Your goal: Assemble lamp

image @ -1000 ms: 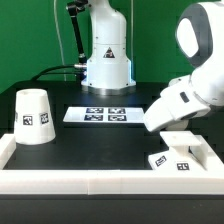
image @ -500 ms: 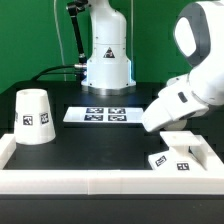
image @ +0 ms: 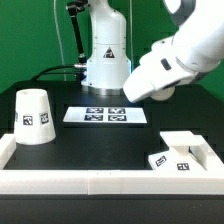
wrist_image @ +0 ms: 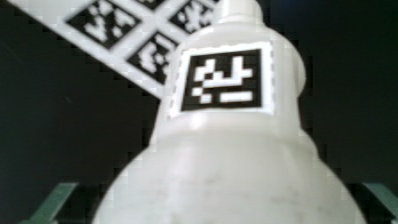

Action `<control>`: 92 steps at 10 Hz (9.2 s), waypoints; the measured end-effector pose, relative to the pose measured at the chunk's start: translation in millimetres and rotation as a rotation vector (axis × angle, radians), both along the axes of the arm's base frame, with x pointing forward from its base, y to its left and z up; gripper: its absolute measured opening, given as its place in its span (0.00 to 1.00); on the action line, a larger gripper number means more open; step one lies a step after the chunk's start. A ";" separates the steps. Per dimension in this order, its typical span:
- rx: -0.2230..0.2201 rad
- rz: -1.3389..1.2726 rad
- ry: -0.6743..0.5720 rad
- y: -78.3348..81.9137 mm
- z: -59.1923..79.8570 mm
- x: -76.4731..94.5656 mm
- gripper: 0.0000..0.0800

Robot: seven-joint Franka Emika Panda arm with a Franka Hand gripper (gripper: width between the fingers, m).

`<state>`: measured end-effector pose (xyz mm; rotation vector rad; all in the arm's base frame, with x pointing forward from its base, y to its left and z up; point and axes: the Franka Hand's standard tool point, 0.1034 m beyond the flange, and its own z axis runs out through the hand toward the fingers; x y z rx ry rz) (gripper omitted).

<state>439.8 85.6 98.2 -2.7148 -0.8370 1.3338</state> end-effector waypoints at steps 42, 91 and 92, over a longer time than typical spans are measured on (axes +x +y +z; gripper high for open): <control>0.415 -0.215 -1.216 -16.4 61.6 170.1 0.72; 0.380 -0.195 -1.339 6.0 15.2 158.5 0.84; 0.380 -0.195 -1.339 5.9 15.2 158.5 0.87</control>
Offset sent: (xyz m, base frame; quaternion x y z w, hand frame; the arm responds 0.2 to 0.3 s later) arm 0.0000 0.0000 0.0000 0.0000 0.1938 0.0000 0.9810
